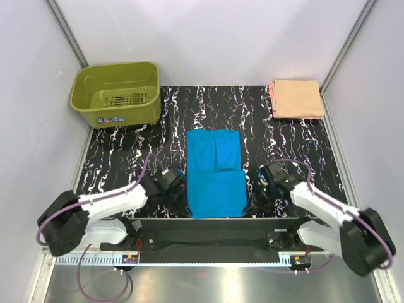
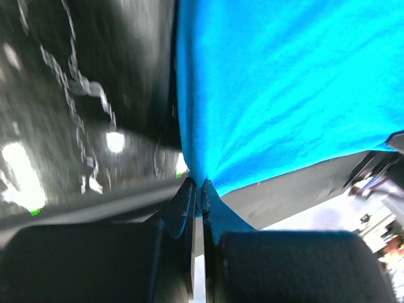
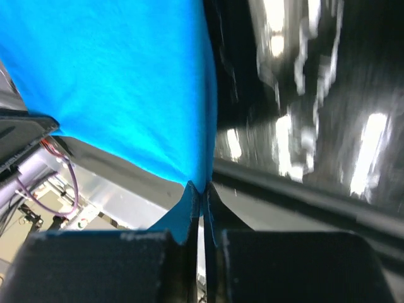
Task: Fold and stack the t-shirts
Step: Fold the tshirt
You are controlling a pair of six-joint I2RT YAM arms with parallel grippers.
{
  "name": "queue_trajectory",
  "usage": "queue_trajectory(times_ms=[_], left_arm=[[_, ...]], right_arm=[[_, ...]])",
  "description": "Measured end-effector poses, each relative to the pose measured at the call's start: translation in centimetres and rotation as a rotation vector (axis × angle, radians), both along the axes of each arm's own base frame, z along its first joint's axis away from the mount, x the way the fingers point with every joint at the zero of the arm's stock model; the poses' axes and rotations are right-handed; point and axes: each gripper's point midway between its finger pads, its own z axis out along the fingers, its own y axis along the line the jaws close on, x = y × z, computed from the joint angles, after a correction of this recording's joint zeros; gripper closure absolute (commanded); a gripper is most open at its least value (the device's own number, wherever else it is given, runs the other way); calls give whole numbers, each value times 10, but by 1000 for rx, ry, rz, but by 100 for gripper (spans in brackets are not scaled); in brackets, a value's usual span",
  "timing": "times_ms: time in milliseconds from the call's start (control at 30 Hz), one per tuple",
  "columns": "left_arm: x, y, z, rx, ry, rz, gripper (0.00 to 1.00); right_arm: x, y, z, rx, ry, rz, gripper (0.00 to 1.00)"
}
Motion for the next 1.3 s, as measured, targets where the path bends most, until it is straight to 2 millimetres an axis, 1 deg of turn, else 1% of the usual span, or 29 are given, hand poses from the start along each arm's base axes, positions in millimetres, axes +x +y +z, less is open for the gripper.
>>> queue_trajectory(times_ms=[133, 267, 400, 500, 600, 667, 767, 833, 900, 1067, 1300], left_arm=[[-23, 3, 10, -6, -9, -44, 100], [-37, 2, 24, -34, -21, -63, 100], [-45, 3, 34, -60, -22, -63, 100], [-45, 3, 41, -55, -26, -65, 100], [-40, 1, 53, -34, -42, -70, 100], [-34, -2, 67, -18, -66, -81, 100], [-19, -9, 90, -9, -121, -96, 100], [-5, -11, 103, -5, -150, -91, 100], [11, -9, 110, 2, -172, -67, 100], [53, 6, 117, 24, -199, 4, 100], [108, 4, 119, 41, -192, 13, 100]], right_arm=[[-25, -3, 10, 12, 14, -6, 100], [-37, -8, 19, 23, 25, -31, 100], [-48, -13, 21, 2, 70, -42, 100], [-48, -13, 30, -4, 82, -47, 100], [-40, -10, 48, 0, 63, -49, 100], [-31, -7, 63, -2, 37, -50, 100], [-11, -1, 87, -14, -17, -41, 100], [2, 4, 100, -20, -44, -27, 100], [18, 8, 110, -22, -76, -19, 100], [57, 4, 118, -34, -101, -50, 100], [105, 6, 125, 0, -101, -58, 100]])
